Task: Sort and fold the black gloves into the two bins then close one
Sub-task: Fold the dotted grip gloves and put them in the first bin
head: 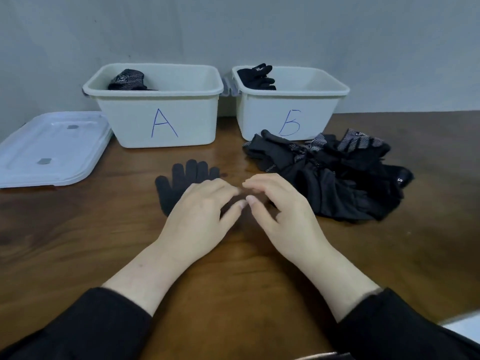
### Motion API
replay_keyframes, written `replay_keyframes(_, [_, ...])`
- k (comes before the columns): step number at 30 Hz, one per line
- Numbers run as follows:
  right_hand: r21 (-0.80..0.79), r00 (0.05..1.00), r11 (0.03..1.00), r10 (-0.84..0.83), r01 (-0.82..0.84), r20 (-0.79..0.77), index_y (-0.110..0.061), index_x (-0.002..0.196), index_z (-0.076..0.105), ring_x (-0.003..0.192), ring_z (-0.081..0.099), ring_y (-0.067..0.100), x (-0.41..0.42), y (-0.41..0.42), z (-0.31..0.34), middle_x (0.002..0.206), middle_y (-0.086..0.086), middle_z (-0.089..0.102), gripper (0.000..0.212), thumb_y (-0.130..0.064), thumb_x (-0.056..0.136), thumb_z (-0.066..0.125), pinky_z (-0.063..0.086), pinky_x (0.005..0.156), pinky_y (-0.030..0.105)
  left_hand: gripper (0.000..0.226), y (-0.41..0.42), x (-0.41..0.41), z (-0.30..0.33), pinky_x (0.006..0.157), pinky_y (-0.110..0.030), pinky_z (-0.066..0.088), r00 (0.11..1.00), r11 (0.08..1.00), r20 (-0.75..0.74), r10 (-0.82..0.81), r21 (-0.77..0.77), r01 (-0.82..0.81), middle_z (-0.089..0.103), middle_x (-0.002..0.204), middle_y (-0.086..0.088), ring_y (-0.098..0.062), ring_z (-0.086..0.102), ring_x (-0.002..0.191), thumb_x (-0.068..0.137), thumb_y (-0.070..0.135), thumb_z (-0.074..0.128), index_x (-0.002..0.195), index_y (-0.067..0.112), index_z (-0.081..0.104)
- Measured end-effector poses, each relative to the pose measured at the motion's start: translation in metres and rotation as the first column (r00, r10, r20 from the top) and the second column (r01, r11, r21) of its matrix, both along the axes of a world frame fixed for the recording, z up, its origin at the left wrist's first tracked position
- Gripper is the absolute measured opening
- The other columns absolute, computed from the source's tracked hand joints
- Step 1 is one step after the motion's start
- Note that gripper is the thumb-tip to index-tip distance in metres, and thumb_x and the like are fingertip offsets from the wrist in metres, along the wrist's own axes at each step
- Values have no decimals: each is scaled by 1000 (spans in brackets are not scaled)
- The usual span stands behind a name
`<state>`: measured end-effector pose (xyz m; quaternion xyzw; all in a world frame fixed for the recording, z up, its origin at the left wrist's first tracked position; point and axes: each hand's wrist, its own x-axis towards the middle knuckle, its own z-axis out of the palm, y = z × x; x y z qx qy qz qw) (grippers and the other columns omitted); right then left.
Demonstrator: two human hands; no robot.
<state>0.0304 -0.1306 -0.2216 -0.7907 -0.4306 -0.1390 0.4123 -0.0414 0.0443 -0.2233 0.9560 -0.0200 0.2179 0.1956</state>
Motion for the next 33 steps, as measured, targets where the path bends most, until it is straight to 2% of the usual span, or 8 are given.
replay_keyframes(4, [-30, 996, 996, -78, 79, 50, -13, 124, 67, 120, 58, 12, 11, -34, -3, 125, -5, 63, 27, -22, 99, 61, 49, 101, 42, 40, -31, 21, 0, 97, -40, 48, 999, 999, 1, -32, -35, 32, 66, 118, 8, -13, 59, 107, 100, 44, 44, 124, 23, 67])
replay_keyframes(9, [40, 896, 899, -437, 436, 72, -15, 122, 67, 119, 57, 14, 41, -92, -8, 124, -5, 63, 27, -18, 95, 66, 47, 100, 48, 32, -65, 43, -5, 98, -41, 48, 997, 994, 61, -40, -102, 46, 62, 125, 8, -14, 57, 115, 103, 35, 50, 127, 21, 66])
replay_keyframes(12, [-111, 846, 841, -533, 529, 0, -18, 130, 65, 125, 53, 13, 49, -107, -13, 133, -6, 62, 36, -29, 95, 67, 44, 107, 47, 36, -80, 52, -5, 106, -43, 43, 997, 991, 61, -42, -125, 49, 56, 139, 6, -16, 51, 127, 102, 34, 53, 136, 21, 61])
replay_keyframes(16, [-392, 812, 748, -583, 535, -3, -22, 138, 59, 137, 43, 16, 53, -106, -22, 142, -8, 56, 50, -48, 96, 63, 30, 115, 44, 55, -83, 58, -14, 121, -36, 18, 983, 996, -165, -83, 2, 84, 24, 166, 7, -11, 19, 152, 105, 48, 41, 156, 28, 35])
replay_keyframes(22, [-327, 821, 766, -569, 553, 55, -22, 111, 73, 119, 53, 17, 54, -106, -27, 116, -11, 66, 16, -27, 98, 65, 22, 99, 31, 55, -80, 52, -18, 123, -37, 12, 967, 995, -239, -82, 38, 94, 22, 166, 9, -9, 15, 153, 104, 54, 38, 153, 30, 40])
replay_keyframes(25, [-294, 826, 783, -562, 548, 42, -23, 111, 73, 117, 56, 15, 55, -106, -29, 118, -11, 67, 18, -31, 97, 66, 27, 103, 34, 55, -81, 52, -16, 122, -34, 15, 976, 997, -203, -77, -17, 75, 23, 166, 9, -11, 19, 152, 104, 52, 41, 155, 32, 36])
replay_keyframes(29, [-105, 811, 804, -578, 586, 96, -21, 112, 72, 112, 60, 20, 69, -114, -14, 121, -6, 65, 18, -27, 96, 66, 44, 101, 52, 59, -84, 57, -15, 121, -35, 18, 985, 998, -164, -61, -43, 54, 18, 167, 7, -13, 20, 151, 103, 53, 39, 158, 33, 28])
replay_keyframes(33, [-180, 750, 730, -656, 660, 89, -19, 128, 64, 126, 52, 27, 110, -133, 16, 137, 0, 58, 34, -28, 96, 63, 40, 105, 51, 62, -90, 65, -15, 121, -35, 18, 986, 998, -151, -65, -32, 61, 16, 168, 6, -13, 18, 152, 104, 54, 35, 160, 33, 20])
